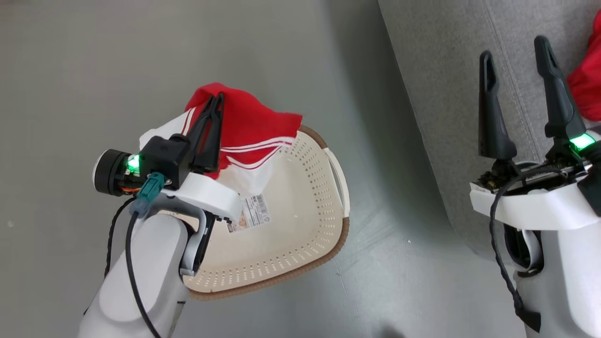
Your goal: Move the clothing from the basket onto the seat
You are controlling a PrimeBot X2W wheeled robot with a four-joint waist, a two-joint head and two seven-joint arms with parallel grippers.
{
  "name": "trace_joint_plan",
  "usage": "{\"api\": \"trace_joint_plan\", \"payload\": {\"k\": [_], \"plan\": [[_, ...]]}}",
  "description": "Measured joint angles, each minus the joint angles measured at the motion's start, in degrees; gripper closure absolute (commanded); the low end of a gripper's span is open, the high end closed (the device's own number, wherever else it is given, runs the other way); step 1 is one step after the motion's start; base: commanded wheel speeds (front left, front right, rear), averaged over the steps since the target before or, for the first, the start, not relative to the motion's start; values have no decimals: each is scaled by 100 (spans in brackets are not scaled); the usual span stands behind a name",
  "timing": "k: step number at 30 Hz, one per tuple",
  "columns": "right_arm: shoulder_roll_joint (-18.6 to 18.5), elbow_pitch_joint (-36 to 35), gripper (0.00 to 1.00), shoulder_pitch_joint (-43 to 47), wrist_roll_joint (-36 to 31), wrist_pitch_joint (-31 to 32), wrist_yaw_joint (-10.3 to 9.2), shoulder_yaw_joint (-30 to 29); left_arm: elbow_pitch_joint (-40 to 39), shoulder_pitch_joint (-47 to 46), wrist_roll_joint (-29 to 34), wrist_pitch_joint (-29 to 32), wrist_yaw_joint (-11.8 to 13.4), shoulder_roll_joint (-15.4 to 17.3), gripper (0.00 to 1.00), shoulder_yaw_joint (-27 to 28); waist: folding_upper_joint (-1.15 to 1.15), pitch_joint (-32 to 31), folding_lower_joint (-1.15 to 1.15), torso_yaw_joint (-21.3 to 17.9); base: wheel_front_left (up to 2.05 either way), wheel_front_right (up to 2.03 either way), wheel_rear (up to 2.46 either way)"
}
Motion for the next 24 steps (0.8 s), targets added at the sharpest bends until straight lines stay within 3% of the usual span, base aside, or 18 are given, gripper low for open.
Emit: {"api": "trace_joint_plan", "payload": {"k": [13,24], "plan": [[-166,278,0,410,-87,0,0,63,-899,521,-52,-23,42,208,100,328,0,-875,0,353,0,0,0],[-556,630,0,612,-153,0,0,676,-1343,810,-51,-23,41,480,100,573,0,-1549,0,581,0,0,0]]}}
